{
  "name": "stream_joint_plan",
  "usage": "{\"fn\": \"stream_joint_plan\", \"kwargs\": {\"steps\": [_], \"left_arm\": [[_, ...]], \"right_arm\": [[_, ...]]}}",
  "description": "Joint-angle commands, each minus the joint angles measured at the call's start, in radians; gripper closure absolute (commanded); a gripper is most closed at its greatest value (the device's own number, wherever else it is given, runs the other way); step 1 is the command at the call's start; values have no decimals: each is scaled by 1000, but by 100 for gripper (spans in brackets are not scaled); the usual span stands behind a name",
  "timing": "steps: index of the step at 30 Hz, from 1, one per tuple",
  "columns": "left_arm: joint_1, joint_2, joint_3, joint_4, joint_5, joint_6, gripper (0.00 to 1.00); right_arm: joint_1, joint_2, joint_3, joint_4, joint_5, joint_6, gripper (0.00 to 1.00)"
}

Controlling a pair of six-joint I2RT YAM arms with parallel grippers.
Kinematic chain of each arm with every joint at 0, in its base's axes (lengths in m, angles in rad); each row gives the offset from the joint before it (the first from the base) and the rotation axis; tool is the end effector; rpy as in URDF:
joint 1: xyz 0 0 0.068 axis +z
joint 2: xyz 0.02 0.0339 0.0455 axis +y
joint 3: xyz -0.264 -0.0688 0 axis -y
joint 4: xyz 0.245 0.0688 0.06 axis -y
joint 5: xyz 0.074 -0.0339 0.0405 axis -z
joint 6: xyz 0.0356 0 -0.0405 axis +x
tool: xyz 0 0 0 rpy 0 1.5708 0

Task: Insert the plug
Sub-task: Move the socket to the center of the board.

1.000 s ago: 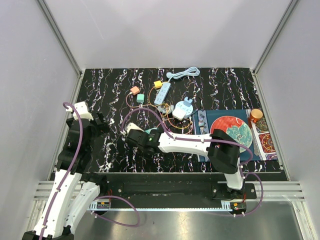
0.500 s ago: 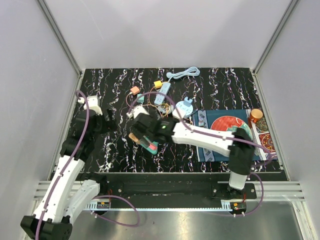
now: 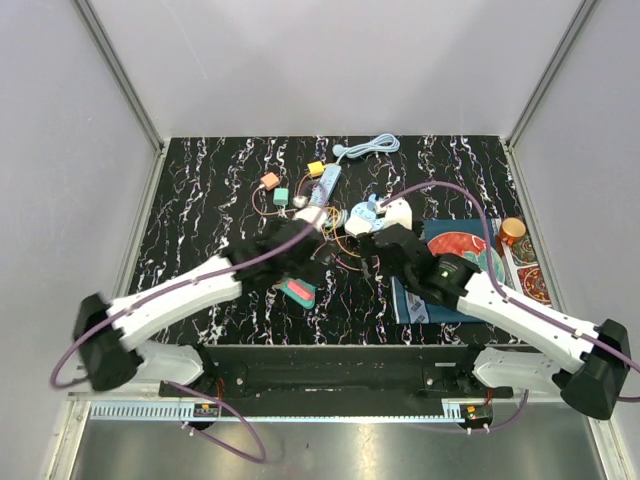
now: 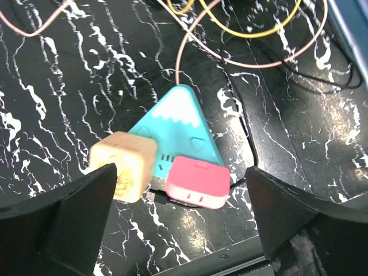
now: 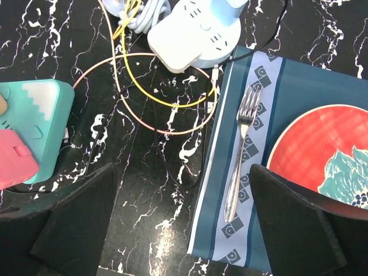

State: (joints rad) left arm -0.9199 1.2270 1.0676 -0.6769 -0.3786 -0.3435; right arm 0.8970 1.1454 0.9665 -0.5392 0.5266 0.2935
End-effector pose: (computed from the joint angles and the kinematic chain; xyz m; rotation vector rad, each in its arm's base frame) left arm 0.1645 -0.1943 0.3029 0.4979 2.2843 -0.1692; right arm 0.1648 0.1777 0.3005 -0.3895 2.1415 0.0680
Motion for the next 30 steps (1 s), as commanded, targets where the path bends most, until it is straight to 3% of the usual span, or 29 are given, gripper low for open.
{"fn": "stream_joint_plan", "kwargs": {"steps": [1,10,18,30], "left_arm": [[-140,213,153,-73,-224,-11,1],[-204,532,276,-184,-353,4,1],[-192,577,229,-171,-324,-45,1],[-132,603,138,-121,-284,-54,1]], "right_arm": [[0,-75,-81,145,49,35,0],[-10,-157,-181,183,94,24,0],[-49,-257,-252,200,180,39,0],[-107,-325,-281,194,193,73,0]]}}
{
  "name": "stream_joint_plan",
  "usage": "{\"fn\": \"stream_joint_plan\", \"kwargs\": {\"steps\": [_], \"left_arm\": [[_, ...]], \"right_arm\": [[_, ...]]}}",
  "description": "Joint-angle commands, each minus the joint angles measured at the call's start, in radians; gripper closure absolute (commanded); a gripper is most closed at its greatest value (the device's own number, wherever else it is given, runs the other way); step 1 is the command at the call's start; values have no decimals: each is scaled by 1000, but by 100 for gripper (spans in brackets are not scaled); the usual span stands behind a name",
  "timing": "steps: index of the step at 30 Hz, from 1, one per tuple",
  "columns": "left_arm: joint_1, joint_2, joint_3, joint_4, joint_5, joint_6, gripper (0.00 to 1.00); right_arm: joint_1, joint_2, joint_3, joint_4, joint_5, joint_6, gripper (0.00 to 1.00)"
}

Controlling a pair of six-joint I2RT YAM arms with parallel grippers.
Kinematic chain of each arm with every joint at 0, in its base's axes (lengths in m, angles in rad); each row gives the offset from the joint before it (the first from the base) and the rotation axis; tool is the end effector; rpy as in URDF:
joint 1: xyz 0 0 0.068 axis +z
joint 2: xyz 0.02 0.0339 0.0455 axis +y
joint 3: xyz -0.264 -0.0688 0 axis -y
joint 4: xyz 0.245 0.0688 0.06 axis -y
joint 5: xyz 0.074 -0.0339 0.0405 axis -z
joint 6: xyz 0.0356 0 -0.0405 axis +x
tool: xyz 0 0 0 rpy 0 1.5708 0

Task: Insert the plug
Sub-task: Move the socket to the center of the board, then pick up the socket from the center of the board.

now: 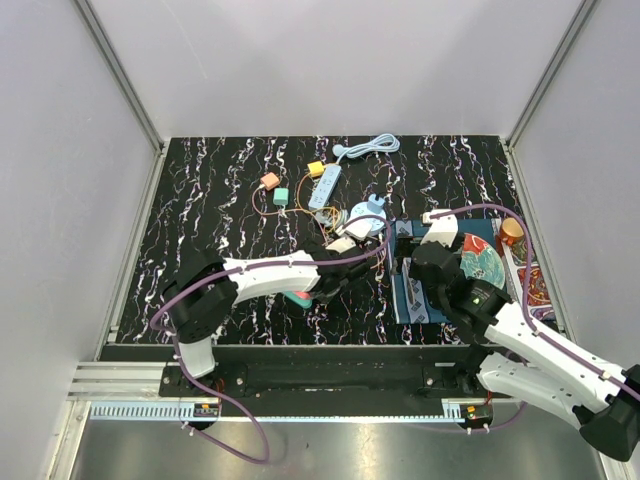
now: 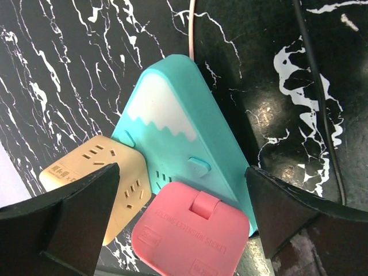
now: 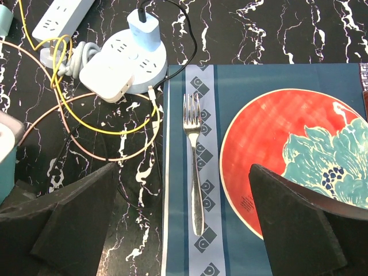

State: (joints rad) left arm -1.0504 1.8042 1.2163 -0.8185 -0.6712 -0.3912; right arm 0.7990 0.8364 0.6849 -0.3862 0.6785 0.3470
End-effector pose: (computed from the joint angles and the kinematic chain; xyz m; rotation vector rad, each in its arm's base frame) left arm 0.1857 -0.2795 0.1839 0.7500 2.4171 0.5253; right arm 0.1427 0.1146 0.2797 -0.0558 1.9802 0.0222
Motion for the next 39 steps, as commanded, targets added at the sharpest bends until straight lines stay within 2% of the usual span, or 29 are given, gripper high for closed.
{"fn": "stream_joint_plan", "kwargs": {"steps": [1,8,11,15,21,24,31,39], "left_arm": [[0,30,-14,22,13,-6,1],[62,-3,-73,24,-1,18,1],[137,-48,-113,27,-17,72,1],[295,-86,-141,51,-14,167,1],[508,-57,-98,93,4,278,1],[567,-57,-57,102,5,325,1],[622,-195,-73,157,87,331,1],[627,-505,-173,189,197,278,1]], "right_arm": [[-11,-14,1,41,39,18,0],[-12,0,4,47,18,1,0],[-12,13,1,56,7,-11,0],[-15,44,2,102,-42,-40,0],[-23,144,41,132,-118,-77,0],[-29,196,64,162,-193,-101,0],[-44,447,232,185,-319,-149,0],[-102,771,556,175,-370,-152,0]]}}
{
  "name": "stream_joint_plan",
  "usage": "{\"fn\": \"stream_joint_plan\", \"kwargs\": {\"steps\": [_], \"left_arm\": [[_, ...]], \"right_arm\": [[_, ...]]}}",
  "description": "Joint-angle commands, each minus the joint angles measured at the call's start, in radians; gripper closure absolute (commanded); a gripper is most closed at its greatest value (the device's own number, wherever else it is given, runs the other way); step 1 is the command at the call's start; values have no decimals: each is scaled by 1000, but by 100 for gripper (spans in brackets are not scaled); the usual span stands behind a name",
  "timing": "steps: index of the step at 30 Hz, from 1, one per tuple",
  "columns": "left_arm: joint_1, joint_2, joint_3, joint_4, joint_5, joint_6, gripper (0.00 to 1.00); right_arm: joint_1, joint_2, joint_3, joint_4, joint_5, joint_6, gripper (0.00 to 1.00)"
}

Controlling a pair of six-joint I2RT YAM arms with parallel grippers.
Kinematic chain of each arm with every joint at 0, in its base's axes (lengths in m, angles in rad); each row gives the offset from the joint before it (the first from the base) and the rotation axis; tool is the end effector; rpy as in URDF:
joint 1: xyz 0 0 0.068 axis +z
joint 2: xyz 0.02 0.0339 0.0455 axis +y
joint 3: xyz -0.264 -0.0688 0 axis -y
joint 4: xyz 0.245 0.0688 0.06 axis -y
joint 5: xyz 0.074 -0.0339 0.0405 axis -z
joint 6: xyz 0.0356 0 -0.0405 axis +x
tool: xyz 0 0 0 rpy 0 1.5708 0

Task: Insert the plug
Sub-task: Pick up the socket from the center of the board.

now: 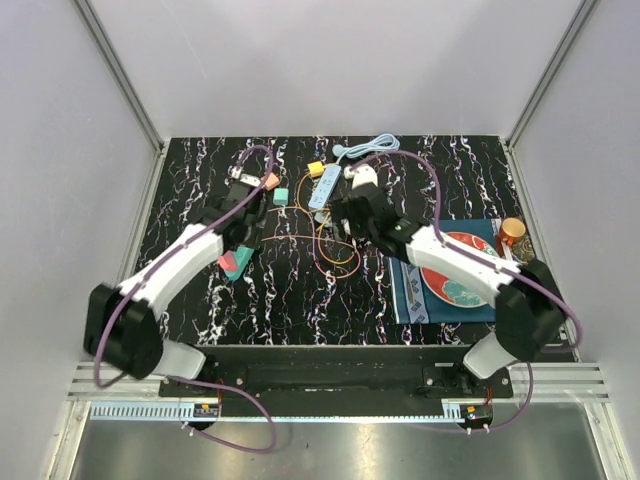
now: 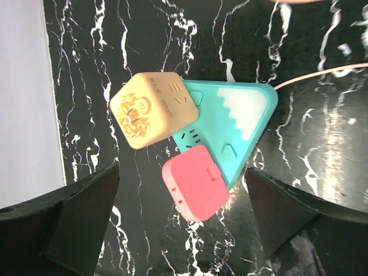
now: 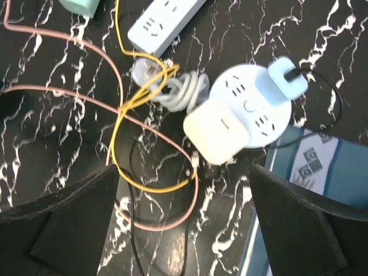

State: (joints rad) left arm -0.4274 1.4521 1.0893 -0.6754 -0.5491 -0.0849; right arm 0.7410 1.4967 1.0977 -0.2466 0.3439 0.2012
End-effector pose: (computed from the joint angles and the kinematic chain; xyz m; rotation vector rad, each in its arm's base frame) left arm 0.2735 -0.1042 0.2549 0.2321 2.4474 0.4985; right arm 0.2556 0.2175 0.2722 -0.3973 2.1406 0.1553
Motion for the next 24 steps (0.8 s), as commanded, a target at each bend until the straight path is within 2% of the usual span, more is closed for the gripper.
{"fn": "stream_joint_plan", "kwargs": {"steps": [1,5,11,19,24], "left_arm": [[4,-186,-58,60,84,-38,1],[4,-382,-126,103,92,-52,1],[6,-558,-215,189,60,-49,1],[7,-614,-220,195,21,-33,1],[7,-630,-220,195,29,-32,1]], "right_arm": [[-54,182,212,29,-36,1,0],[-100,361,390,-19,-31,59,0],[-140,606,643,-29,-11,135,0],[-154,867,918,-49,7,184,2],[-153,974,1011,-92,3,214,4]]}}
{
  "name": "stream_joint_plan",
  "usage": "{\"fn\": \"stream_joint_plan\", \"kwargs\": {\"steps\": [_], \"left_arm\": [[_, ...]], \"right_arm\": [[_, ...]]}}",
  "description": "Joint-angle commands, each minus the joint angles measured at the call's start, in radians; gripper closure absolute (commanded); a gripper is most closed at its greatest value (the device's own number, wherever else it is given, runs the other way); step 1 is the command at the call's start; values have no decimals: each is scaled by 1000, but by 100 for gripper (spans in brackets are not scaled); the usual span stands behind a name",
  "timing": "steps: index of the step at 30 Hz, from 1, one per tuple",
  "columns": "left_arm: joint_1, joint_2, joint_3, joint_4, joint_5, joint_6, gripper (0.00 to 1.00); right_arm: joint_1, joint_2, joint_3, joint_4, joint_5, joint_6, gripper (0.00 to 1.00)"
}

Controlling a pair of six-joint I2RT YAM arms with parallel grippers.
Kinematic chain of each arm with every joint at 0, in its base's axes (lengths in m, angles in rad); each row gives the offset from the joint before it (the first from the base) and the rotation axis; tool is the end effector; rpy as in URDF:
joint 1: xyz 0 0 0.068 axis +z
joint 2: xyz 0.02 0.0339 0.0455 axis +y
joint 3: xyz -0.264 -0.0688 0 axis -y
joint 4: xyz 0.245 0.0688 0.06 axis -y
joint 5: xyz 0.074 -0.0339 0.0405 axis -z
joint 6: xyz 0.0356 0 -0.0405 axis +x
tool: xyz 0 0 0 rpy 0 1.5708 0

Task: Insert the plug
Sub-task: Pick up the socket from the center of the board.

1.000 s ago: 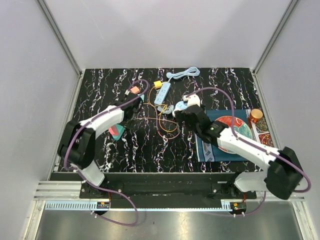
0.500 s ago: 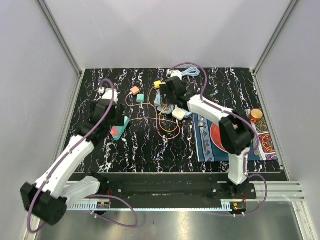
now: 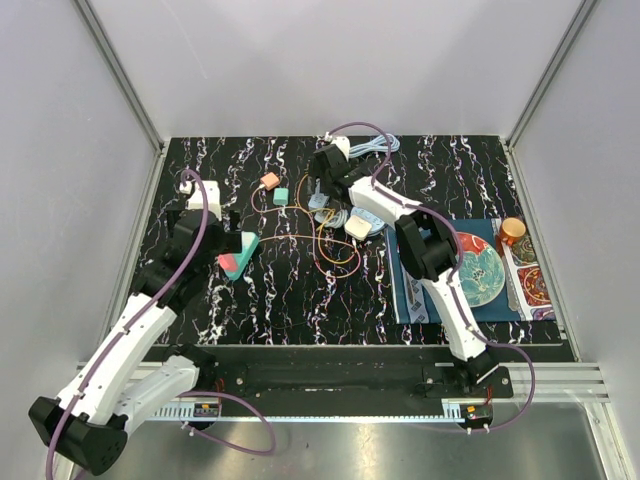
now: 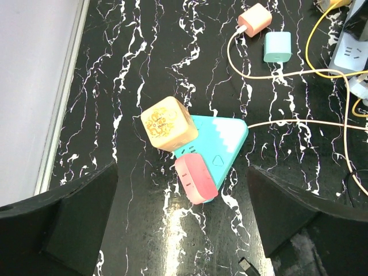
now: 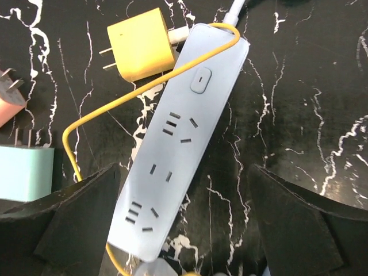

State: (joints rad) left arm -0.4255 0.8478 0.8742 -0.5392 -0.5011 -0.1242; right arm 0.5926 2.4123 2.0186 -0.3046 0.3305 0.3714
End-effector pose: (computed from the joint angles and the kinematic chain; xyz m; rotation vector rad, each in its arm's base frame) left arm 0.1713 -0.0589 0.3263 0.0043 2.0200 0.1751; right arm 0.4615 0.2968 0.1816 -0.0736 2.2275 0.1519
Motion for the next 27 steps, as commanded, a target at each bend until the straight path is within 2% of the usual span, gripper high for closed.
{"fn": "stream_joint_plan", "kwargs": {"steps": [1,7,11,16,21,24,25,27], "left_arm": [[7,-29,-4,59,-13,8,1],[8,-32,-6,59,10,3,1],[10,-33,-6,61,16,3,1],[11,-36,-7,61,16,3,1],[13,-38,-7,62,22,3,1],[13,-39,-9,61,26,3,1],[13,-42,-9,61,27,3,1],[13,-44,-9,62,26,3,1]], "right_arm": [[-5,71,115,-44,9,47,6],[-4,119,166,-56,-24,50,18],[-4,136,192,-67,-47,52,30],[-5,177,256,-140,-70,67,31],[-4,182,249,-163,-68,81,31],[-5,163,229,-171,-68,77,45],[-4,151,221,-171,-67,77,63],[-4,108,198,-165,-62,69,78]]}}
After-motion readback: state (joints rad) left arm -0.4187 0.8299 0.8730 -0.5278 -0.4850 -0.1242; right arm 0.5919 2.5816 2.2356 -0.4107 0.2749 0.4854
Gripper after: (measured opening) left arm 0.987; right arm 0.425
